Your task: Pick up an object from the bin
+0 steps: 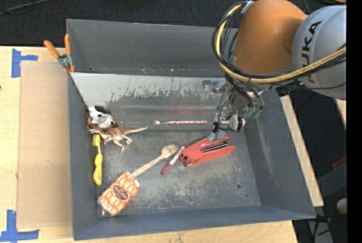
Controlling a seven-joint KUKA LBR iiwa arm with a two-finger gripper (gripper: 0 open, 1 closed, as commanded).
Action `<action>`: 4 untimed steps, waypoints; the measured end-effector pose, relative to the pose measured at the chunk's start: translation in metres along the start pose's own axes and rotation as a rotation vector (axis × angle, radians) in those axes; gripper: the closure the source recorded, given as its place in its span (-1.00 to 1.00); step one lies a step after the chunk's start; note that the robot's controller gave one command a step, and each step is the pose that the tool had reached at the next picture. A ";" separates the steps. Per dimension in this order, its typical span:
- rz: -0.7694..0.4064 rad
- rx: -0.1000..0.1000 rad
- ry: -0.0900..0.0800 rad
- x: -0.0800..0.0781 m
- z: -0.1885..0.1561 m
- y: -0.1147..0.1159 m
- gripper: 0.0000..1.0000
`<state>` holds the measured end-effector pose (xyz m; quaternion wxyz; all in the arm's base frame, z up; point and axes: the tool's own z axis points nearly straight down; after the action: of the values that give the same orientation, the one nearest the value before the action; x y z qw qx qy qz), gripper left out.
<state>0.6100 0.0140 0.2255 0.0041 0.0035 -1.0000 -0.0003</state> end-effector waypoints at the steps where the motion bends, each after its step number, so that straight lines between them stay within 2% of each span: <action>1: 0.000 0.000 -0.008 -0.001 -0.004 0.000 -1.00; 2: 0.012 0.000 -0.007 -0.001 0.012 0.047 -1.00; 3: -0.038 0.000 -0.009 0.015 0.100 0.018 -1.00; 4: -0.111 -0.004 -0.010 0.060 0.126 -0.017 -1.00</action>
Offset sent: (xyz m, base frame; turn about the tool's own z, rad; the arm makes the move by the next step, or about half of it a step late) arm 0.0006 0.0520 -0.0126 0.0134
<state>0.5486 -0.0032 0.1005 -0.0012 0.0589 -0.9983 -0.0026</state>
